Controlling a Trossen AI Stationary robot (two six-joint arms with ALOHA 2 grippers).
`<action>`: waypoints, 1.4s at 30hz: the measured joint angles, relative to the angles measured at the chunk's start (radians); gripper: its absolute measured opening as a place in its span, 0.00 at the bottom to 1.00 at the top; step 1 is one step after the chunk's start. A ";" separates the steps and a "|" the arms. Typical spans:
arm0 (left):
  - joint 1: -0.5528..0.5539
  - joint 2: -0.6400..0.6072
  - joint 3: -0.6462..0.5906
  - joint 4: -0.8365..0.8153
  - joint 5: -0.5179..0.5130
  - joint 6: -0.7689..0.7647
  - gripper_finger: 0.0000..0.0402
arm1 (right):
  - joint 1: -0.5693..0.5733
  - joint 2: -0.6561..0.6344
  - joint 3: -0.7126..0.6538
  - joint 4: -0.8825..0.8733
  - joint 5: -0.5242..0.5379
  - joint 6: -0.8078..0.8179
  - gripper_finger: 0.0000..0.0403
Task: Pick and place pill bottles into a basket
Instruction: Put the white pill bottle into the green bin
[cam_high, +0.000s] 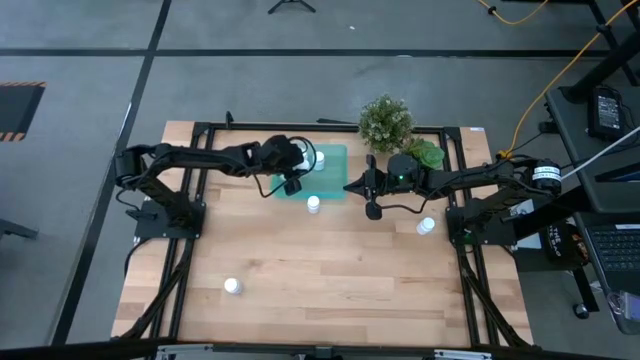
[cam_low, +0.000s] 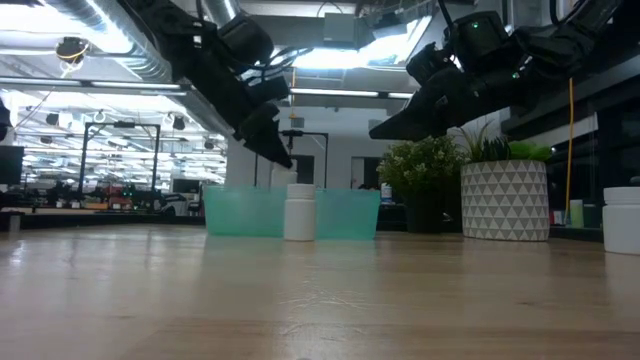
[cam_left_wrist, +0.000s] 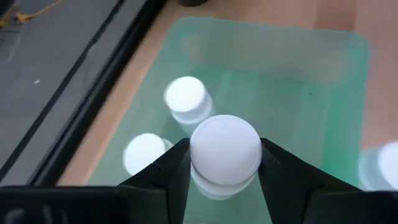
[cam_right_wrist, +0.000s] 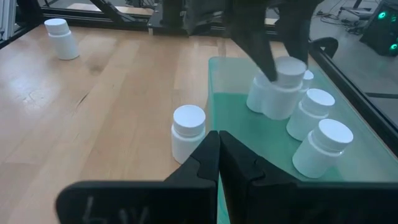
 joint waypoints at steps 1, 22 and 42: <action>0.000 0.005 0.000 0.010 -0.007 -0.007 0.38 | 0.000 0.000 0.000 0.000 0.000 0.000 0.03; 0.048 0.094 -0.061 0.161 -0.033 -0.054 0.38 | 0.000 0.000 0.000 -0.007 0.000 0.000 0.03; 0.053 0.092 -0.115 0.210 0.013 -0.094 0.38 | 0.000 0.000 0.000 -0.008 0.000 0.000 0.03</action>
